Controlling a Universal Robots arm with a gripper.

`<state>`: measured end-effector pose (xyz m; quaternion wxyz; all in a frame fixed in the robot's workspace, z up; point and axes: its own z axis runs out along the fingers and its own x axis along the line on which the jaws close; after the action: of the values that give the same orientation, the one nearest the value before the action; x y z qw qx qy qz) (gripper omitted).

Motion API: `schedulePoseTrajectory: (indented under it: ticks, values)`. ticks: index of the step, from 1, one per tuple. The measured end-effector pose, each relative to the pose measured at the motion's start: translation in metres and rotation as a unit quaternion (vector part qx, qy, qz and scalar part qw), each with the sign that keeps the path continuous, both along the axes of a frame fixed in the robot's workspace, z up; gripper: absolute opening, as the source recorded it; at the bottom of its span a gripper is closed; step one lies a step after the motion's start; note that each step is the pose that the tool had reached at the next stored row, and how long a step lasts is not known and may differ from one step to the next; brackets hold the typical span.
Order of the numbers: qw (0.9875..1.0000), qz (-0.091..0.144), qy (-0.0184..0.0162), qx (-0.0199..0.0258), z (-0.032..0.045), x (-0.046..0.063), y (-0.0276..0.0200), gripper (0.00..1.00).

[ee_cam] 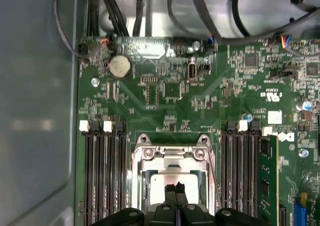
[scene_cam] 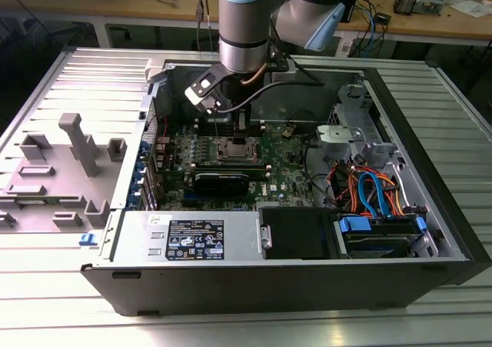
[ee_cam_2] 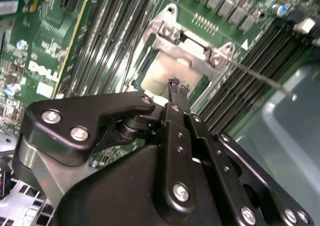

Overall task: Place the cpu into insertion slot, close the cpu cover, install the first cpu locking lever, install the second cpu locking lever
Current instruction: 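Close the cpu cover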

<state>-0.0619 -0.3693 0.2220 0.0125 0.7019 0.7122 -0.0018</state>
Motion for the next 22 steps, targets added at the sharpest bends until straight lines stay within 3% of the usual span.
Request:
schedulePoseTrajectory:
  ticks: [6, 7, 8, 9, 12, 14, 19, 22]
  values:
    - [1.0000, 0.007, 0.0000, 0.0000, -0.0015, -0.017, 0.0000, 0.11]
    - [0.9997, 0.024, 0.0000, 0.0000, -0.0035, -0.023, -0.0002, 0.11]
    - [0.9997, 0.026, -0.0001, 0.0001, -0.0131, -0.023, -0.0002, 0.11]
    - [0.9997, 0.026, -0.0001, 0.0001, -0.0143, -0.023, -0.0001, 0.11]
    - [0.9997, 0.026, 0.0000, 0.0001, -0.0069, -0.024, 0.0000, 0.11]
    - [0.9997, 0.026, -0.0001, 0.0001, -0.0066, -0.023, 0.0000, 0.11]
    - [0.9996, 0.026, 0.0065, 0.0002, -0.0068, 0.002, -0.0001, 0.11]
    - [0.9996, 0.026, 0.0075, 0.0002, -0.0068, 0.008, -0.0001, 0.11]
